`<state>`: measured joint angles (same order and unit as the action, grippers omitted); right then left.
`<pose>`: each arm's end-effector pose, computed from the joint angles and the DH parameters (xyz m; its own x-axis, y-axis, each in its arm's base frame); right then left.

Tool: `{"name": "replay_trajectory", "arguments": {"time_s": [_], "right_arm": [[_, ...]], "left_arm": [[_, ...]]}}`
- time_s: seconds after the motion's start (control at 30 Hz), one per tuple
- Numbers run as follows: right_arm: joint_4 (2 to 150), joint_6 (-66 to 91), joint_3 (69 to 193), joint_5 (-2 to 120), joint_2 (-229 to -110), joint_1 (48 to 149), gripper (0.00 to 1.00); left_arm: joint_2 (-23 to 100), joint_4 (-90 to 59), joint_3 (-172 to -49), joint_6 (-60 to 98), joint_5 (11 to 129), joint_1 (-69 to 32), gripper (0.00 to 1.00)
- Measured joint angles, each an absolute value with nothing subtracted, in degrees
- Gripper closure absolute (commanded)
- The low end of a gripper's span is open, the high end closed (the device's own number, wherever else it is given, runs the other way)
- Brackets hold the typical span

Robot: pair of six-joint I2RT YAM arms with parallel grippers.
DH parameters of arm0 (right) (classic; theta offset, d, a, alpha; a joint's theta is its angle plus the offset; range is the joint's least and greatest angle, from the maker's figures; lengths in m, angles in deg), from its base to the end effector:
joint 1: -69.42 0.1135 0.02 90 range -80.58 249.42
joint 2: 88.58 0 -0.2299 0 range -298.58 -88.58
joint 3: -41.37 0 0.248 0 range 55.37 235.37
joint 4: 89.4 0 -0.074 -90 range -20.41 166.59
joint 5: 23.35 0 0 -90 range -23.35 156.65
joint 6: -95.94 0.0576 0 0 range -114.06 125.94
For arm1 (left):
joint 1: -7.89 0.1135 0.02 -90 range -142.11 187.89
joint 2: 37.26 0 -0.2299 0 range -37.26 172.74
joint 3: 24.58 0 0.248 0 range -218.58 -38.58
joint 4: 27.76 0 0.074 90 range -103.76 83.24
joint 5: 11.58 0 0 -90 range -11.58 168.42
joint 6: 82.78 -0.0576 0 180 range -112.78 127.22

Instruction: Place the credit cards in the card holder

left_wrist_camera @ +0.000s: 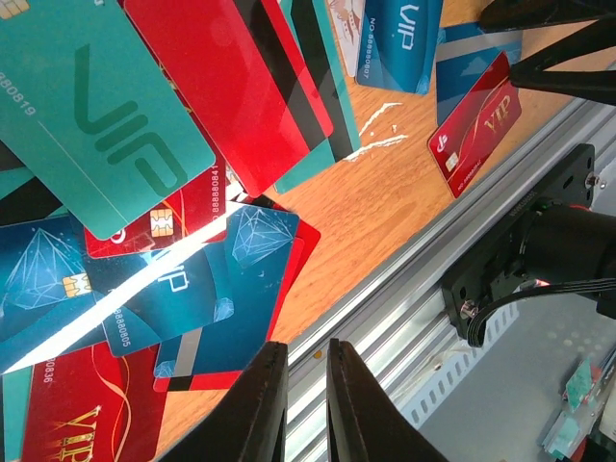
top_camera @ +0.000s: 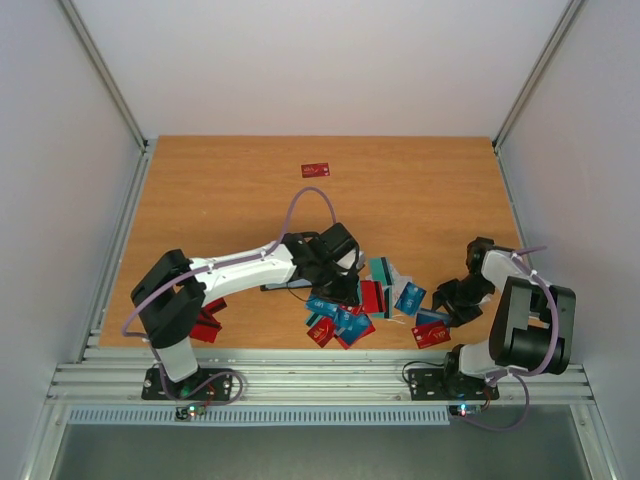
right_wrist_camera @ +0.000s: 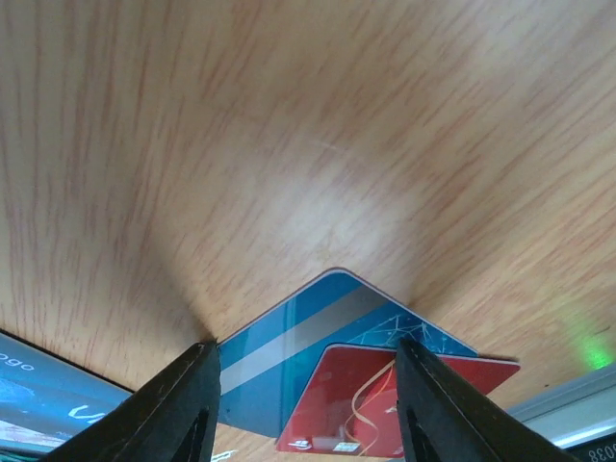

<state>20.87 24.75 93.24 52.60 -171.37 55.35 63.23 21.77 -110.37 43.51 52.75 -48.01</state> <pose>0.1779 -0.0302 0.0865 -0.8123 0.5260 0.2519 0.5718 0.8034 0.1663 0.1792 -0.3092 0.1632 -0.9112 0.3943 -0.1195 0.3878 0.7230 -0.5718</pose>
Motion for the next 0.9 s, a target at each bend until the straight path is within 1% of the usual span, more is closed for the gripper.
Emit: {"name": "replay_trajectory", "arguments": {"time_s": [0.3,0.4,0.67,0.9], "right_arm": [[20.56,26.56,92.1,50.5,-170.32,57.02,0.52],[20.72,27.98,91.91,50.37,-169.44,59.64,0.52],[21.18,34.45,91.23,47.62,-169.57,70.48,0.52],[20.85,35.13,92.87,45.04,-170.82,72.42,0.49]], "left_arm": [[63.05,21.31,-109.56,42.81,52.88,-48.01,0.85],[63.05,20.79,-109.41,42.79,52.86,-48.01,0.85],[63.1,20.02,-109.32,42.77,52.73,-48.01,0.85],[63.66,19.5,-109.41,42.09,51.68,-48.01,0.85]]}}
